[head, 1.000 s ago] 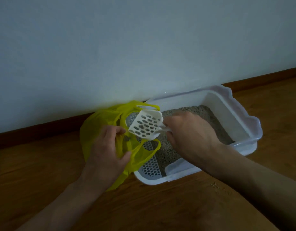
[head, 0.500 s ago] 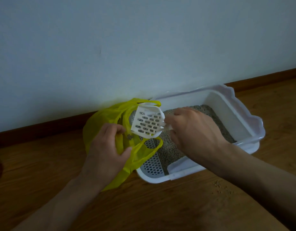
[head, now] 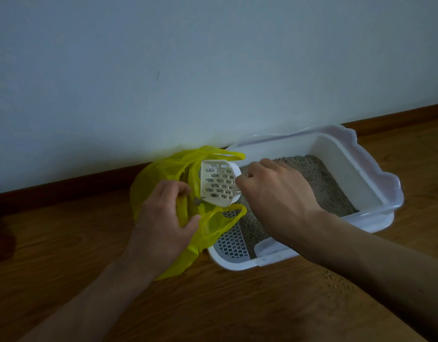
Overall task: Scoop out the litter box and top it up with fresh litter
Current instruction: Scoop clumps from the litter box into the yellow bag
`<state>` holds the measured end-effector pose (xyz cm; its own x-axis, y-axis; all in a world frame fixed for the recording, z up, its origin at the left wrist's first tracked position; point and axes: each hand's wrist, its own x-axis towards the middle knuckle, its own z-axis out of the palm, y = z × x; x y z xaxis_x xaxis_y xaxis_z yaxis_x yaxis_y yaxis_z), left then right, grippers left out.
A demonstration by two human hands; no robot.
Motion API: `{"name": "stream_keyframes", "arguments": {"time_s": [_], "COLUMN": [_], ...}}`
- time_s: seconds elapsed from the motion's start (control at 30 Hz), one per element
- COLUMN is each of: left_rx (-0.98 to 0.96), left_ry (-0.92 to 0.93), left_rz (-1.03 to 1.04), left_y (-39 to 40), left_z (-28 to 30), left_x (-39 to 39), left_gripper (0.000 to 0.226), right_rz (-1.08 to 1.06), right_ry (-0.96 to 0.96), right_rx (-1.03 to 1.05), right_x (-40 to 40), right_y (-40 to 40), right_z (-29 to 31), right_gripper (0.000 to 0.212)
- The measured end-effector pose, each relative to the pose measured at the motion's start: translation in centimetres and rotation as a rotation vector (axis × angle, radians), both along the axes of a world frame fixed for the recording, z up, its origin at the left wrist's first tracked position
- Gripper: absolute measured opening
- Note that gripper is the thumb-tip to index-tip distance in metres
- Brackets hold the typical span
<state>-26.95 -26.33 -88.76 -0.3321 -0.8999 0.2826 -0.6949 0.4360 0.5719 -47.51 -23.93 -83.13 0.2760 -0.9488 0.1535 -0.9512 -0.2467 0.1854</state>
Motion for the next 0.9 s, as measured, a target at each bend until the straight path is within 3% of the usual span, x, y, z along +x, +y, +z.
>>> {"name": "stream_keyframes", "arguments": {"time_s": [0.23,0.57,0.77,0.9], "left_rx": [-0.007,0.005,0.025,0.036], "left_ry": [0.003,0.012,0.024,0.022], "left_rz": [-0.01,-0.038,-0.023,-0.02], "left_y": [0.0,-0.1,-0.1,-0.1], "left_z": [-0.2,-1.0,-1.2,-1.1], "left_x": [-0.1,-1.4,-2.2,-2.2], "left_gripper": [0.049,0.052,0.051,0.051], "right_rz": [-0.045,-0.295,-0.162,-0.068], "right_ry": [-0.097,-0.278,-0.34,-0.198], "right_rx": [-0.027,0.136,0.116,0.046], "right_x": [-1.7,-8.3,-6.5,-3.5], "right_y": [-0.1,1.6,2.4,2.0], "right_z": [0.0,-0.2,0.2,-0.2], "right_gripper": [0.022,0.011,0.016,0.016]}}
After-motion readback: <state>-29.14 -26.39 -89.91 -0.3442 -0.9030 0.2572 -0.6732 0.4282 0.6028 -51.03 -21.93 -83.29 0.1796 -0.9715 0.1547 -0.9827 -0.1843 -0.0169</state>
